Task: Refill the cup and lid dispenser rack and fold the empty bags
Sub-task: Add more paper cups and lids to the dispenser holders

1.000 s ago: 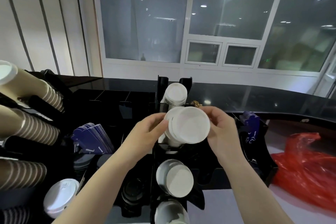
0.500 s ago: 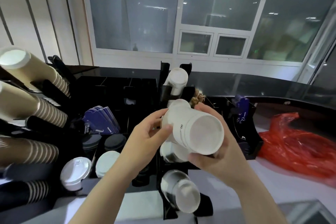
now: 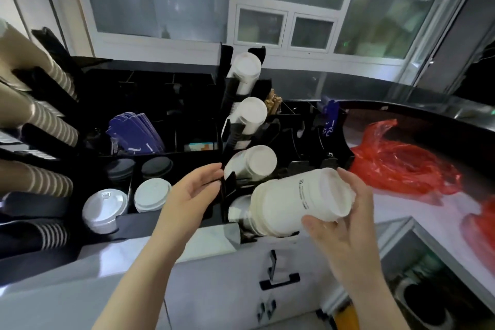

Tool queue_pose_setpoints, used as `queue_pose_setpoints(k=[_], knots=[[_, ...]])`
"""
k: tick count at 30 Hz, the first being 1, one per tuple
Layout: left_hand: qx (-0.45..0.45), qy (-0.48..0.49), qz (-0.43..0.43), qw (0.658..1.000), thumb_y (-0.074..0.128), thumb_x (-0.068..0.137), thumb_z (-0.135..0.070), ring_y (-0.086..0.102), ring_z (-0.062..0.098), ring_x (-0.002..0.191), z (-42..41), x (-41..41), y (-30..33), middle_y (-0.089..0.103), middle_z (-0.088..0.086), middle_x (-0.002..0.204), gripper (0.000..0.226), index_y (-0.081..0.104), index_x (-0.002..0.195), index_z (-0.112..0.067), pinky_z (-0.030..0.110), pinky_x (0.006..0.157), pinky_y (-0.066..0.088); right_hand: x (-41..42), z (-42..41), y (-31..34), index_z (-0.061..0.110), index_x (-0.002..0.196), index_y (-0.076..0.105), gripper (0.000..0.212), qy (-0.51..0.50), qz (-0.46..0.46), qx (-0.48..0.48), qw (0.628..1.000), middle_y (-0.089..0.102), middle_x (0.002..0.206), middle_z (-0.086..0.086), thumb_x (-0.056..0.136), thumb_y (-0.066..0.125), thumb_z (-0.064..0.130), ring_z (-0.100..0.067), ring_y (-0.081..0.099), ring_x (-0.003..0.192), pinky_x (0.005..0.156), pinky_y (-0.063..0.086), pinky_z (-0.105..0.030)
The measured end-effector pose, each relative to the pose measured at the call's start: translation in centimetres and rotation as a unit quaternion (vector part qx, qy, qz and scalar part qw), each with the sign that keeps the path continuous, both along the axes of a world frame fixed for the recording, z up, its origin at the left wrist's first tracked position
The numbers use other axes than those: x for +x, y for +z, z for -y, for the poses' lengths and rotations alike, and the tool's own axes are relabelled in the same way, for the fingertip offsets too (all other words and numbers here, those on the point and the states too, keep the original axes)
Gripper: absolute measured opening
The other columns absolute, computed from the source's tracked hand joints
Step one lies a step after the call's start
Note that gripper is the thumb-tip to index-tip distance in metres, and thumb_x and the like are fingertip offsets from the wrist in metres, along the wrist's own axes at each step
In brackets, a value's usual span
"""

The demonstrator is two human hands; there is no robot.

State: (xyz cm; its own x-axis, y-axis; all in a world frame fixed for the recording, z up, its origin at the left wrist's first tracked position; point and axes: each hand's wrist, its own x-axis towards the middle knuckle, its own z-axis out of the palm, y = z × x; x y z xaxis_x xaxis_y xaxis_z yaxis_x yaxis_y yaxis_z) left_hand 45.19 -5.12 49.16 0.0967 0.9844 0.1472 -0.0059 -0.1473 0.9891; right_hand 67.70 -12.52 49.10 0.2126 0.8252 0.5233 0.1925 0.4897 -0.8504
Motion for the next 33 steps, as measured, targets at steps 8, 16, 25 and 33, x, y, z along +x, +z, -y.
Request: queue_pose_setpoints(k=[8, 16, 25, 33], knots=[[-0.024, 0.028, 0.003, 0.999, 0.052, 0.096, -0.009, 0.059, 0.005, 0.113, 1.7, -2.4, -0.2, 0.068, -0.012, 0.115, 0.031, 0.062, 0.114, -0.032, 0.039, 0.107, 0.042, -2.2, -1.2, -3.7, 0.055, 0.122, 0.033, 0.081, -0.057, 0.116, -0.030, 0.991, 0.042, 0.123, 0.033, 0.072, 0.082, 0.015, 0.001, 0.049, 0.115, 0.088, 0.047, -0.013], [-0.032, 0.040, -0.008, 0.999, 0.053, 0.095, -0.008, 0.060, 0.004, 0.112, 2.2, -3.9, -0.7, 0.069, -0.015, 0.110, 0.030, 0.064, 0.112, -0.031, 0.039, 0.106, 0.043, -3.7, -3.2, -4.9, 0.015, 0.134, 0.044, 0.072, -0.164, 0.360, -0.106, 0.912, 0.045, 0.135, 0.003, 0.073, 0.081, 0.026, -0.016, 0.034, 0.129, 0.105, 0.029, -0.024], [-0.050, 0.027, -0.021, 0.998, 0.053, 0.095, -0.009, 0.060, 0.006, 0.112, 1.5, -3.8, -1.4, 0.069, -0.012, 0.111, 0.029, 0.064, 0.111, -0.030, 0.039, 0.105, 0.044, -3.1, -4.0, -3.3, 0.035, 0.119, 0.044, 0.065, -0.110, 0.282, -0.201, 0.932, 0.049, 0.115, 0.020, 0.068, 0.083, 0.038, -0.005, 0.044, 0.109, 0.084, 0.037, -0.025], [-0.036, -0.009, -0.048, 0.998, 0.053, 0.095, -0.012, 0.061, 0.003, 0.109, 0.4, -2.6, -1.0, 0.070, -0.017, 0.109, 0.029, 0.065, 0.110, -0.034, 0.036, 0.102, 0.045, -1.8, -4.4, -1.6, 0.045, 0.101, 0.048, 0.044, -0.064, 0.274, -0.207, 0.937, 0.053, 0.105, 0.028, 0.065, 0.072, 0.053, 0.014, 0.046, 0.098, 0.073, 0.037, -0.009]])
